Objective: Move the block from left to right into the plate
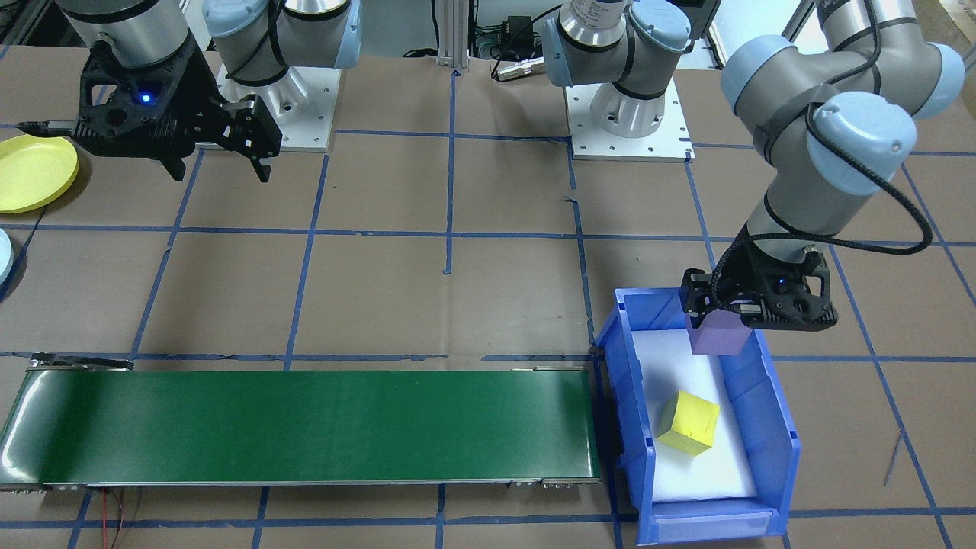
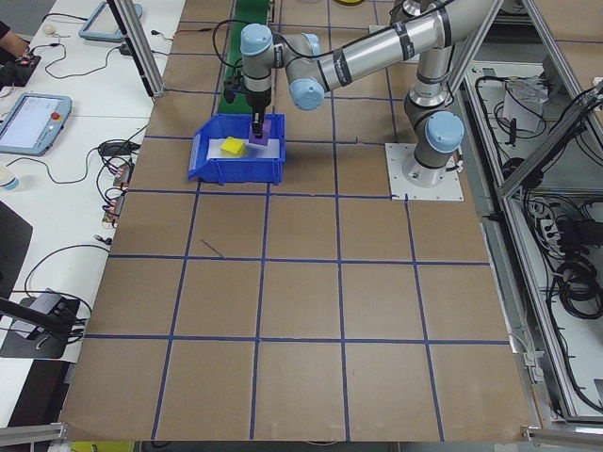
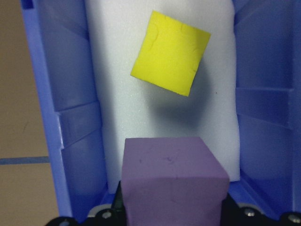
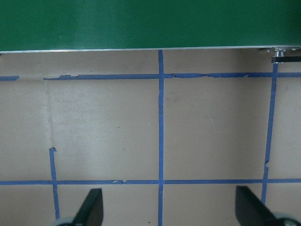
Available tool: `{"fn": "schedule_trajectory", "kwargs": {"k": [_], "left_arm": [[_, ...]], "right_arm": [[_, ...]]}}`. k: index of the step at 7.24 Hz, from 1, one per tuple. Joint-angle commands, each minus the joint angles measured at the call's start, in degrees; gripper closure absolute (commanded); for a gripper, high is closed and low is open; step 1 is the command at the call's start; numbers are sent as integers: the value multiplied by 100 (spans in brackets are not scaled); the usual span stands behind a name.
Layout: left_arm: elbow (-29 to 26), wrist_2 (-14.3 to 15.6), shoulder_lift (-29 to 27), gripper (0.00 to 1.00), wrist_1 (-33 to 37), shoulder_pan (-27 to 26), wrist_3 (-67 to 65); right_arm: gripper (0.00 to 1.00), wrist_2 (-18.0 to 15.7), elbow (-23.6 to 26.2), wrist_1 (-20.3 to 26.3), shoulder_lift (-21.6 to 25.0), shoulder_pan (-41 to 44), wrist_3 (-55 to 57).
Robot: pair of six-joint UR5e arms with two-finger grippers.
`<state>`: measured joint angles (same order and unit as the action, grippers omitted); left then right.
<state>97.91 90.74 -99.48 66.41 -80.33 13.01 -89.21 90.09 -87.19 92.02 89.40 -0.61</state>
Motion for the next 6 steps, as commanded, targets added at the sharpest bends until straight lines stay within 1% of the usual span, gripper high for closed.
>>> {"fn": "schedule_trajectory", "kwargs": {"k": [1,2,3,4,5,6], "left_arm": [[-535,-65,43,68,118,-420,-314],[-537,-74,-1,68,74,-744,-787],[-545,-74,-236,68,-22,-1052,-1192],[-554,-265,-691,68,-649,-1325,-1448],[-580,-320,-1279,68,-1465,-1554,-1782],[-615,-337,-1537,68,-1769,-1608,-1846]], "right_arm": [[0,0,0,0,0,-1,0],[0,0,0,0,0,-1,0],[0,9,0,0,-17,-1,0],[0,9,0,0,-9,-1,0],[0,9,0,0,-9,-1,0],[0,0,0,0,-9,-1,0]]}}
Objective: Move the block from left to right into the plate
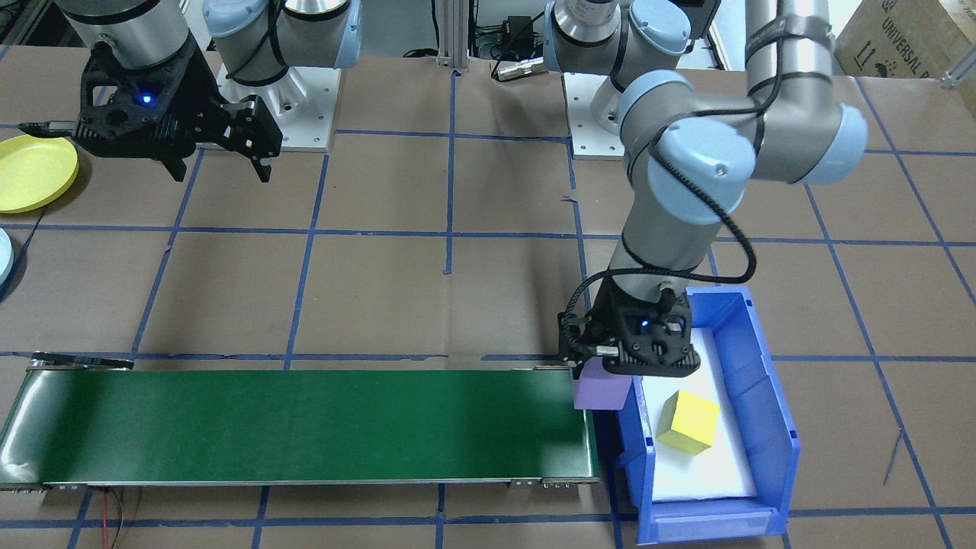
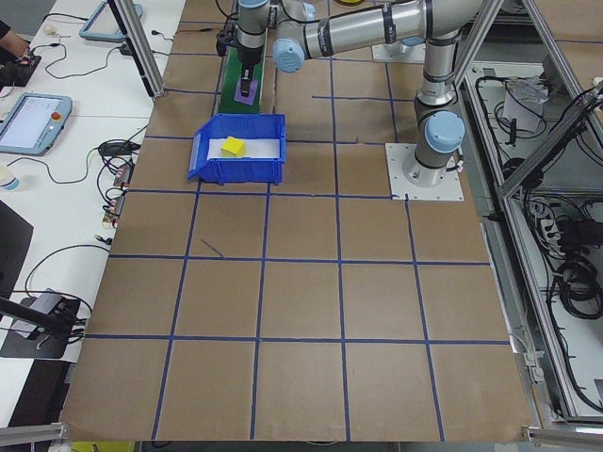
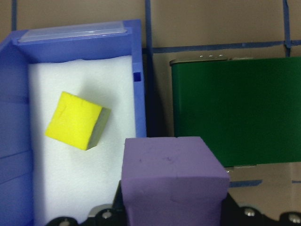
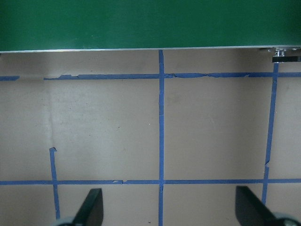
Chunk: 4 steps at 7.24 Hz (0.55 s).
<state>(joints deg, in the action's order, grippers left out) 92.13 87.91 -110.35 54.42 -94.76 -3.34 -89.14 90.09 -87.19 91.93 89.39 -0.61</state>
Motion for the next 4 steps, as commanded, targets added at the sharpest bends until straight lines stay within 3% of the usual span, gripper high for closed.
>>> {"fn": "schedule_trajectory", "kwargs": {"k": [1,2,3,4], "left_arm": [[-46,-55,-470,68,-573,-165,-176],[-46,-46,-505,67,-564,-165,-158],[-46,-37,-522,3,-521,-165,-280],[-81,-37,-496,0,-520,-165,-290]], "right_arm": [[0,-7,0,0,0,0,0],[0,-7,0,0,0,0,0],[0,-7,0,0,0,0,0],[0,-7,0,0,0,0,0]]}}
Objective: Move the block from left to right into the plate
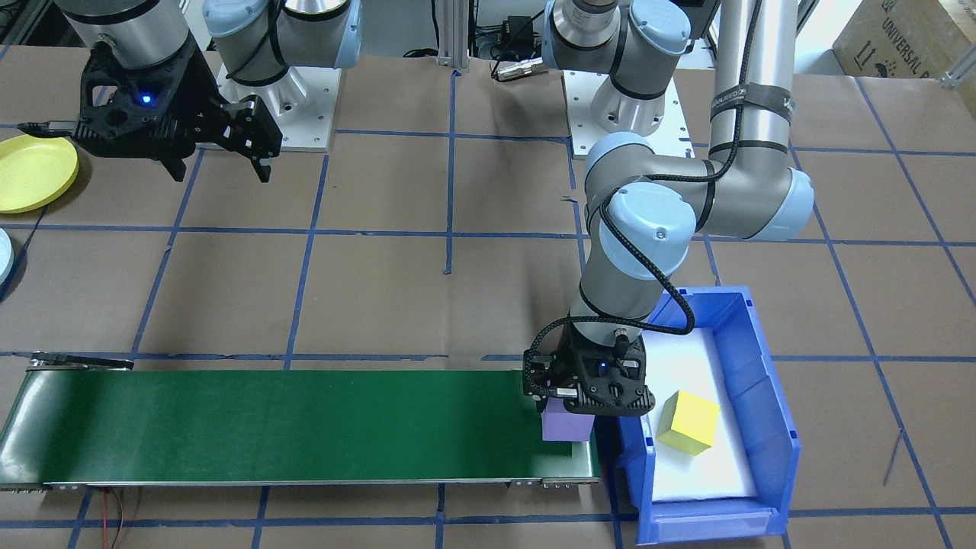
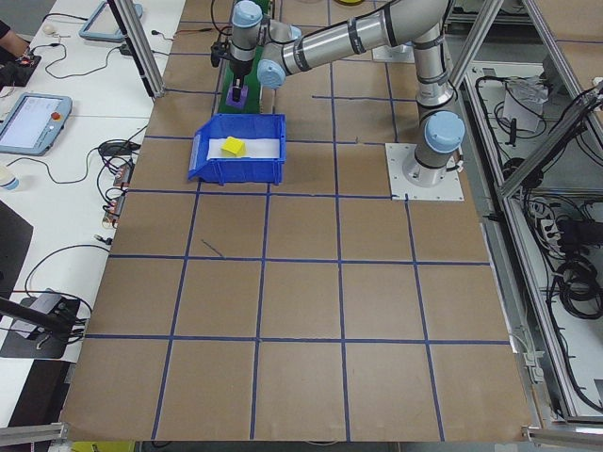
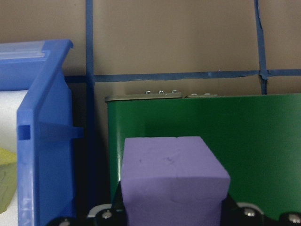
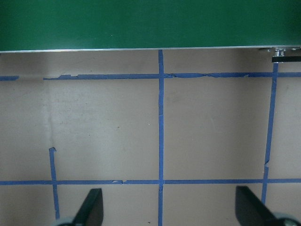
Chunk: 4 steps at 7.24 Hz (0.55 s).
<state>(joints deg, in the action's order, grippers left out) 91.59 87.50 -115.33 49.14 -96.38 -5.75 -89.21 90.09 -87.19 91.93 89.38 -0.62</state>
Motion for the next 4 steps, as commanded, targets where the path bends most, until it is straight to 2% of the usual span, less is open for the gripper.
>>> {"fn": "schedule_trajectory", "kwargs": {"k": [1,3,4], "left_arm": [[-1,56,124,0,17,-4,-14],[-27,109,404,0,375,171,327],[-53,170,519,0,421,616,982]], "right_arm": [[0,0,0,0,0,0,0],[0,0,0,0,0,0,0],[0,0,0,0,0,0,0]]}}
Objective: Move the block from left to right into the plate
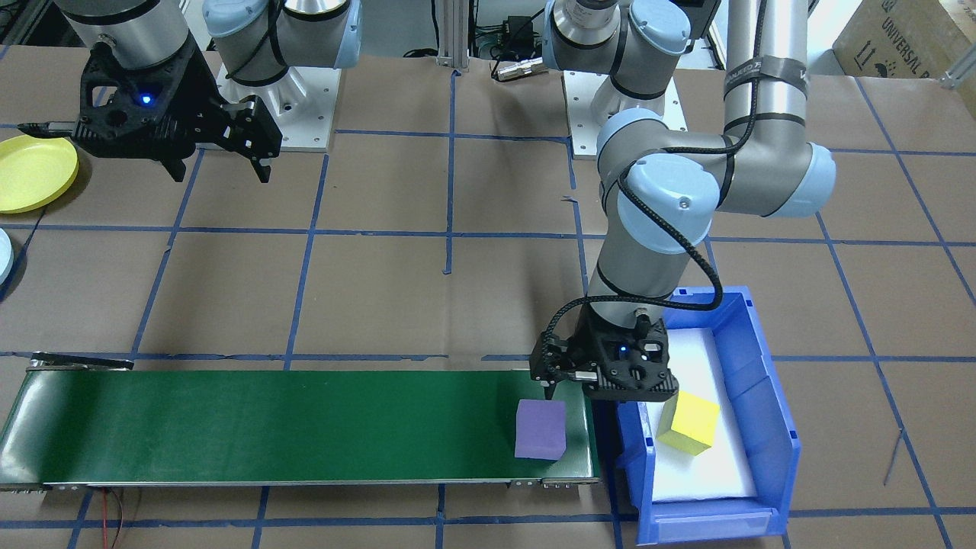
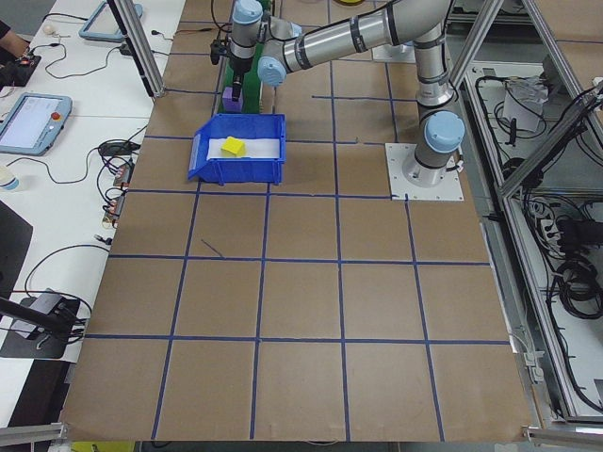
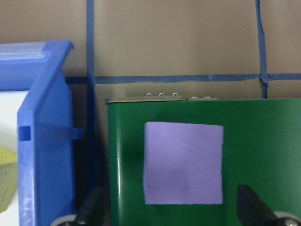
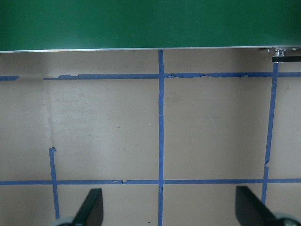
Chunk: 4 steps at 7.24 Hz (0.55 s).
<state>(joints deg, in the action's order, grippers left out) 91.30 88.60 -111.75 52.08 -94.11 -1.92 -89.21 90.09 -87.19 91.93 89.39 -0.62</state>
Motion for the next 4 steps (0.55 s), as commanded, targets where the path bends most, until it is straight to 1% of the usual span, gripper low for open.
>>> {"fn": "schedule_trajectory", "kwargs": {"k": [1,2,3,4], "left_arm": [[-16,26,232,0,196,880,1257],[2,-1,145,0,188,1181,2012],[10,-1,-3,0,180,1332,2324],[19,17,-118,0,171,1351,2327]], "right_arm": [[0,0,0,0,0,0,0],[0,0,0,0,0,0,0],[0,0,0,0,0,0,0],[0,0,0,0,0,0,9]]}}
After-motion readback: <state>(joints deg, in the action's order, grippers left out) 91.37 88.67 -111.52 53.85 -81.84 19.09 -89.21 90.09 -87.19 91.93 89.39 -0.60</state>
